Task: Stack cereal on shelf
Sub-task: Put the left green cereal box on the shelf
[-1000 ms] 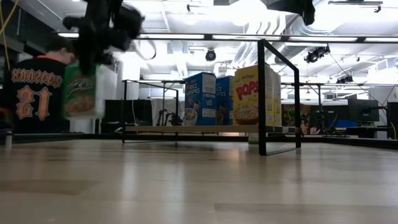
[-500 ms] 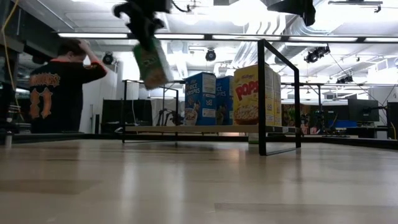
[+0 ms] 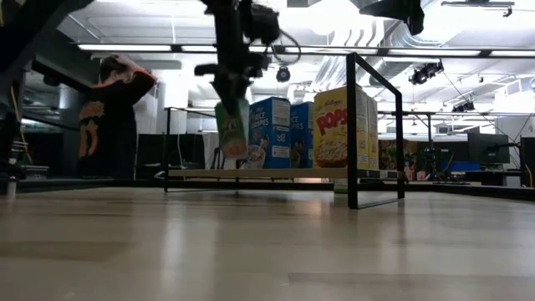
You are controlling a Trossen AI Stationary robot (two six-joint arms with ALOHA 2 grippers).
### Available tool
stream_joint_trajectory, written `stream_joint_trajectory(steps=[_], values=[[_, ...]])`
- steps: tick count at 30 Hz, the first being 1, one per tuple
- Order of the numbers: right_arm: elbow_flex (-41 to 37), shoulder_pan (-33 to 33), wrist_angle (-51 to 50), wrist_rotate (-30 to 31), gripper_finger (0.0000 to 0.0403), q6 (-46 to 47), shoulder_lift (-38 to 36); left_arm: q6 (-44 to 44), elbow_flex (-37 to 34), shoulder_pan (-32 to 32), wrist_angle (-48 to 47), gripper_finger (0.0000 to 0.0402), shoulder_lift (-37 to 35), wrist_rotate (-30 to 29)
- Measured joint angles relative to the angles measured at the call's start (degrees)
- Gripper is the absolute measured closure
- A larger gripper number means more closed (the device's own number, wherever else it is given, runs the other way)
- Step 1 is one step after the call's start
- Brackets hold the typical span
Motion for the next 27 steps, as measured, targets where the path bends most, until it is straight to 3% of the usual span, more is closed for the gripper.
stream_joint_trajectory(steps=[8, 27], values=[[0.0, 0.0, -0.1, 0.0, 0.0182, 0.0, 0.0, 0.7, 0.0, 0.4, -0.3, 0.0281, 3.7, -1.4], [0.0, 0.0, -0.1, 0.0, 0.0182, 1.5, 0.0, 4.3, 0.0, 0.4, 0.9, 0.0268, 3.7, -1.6]])
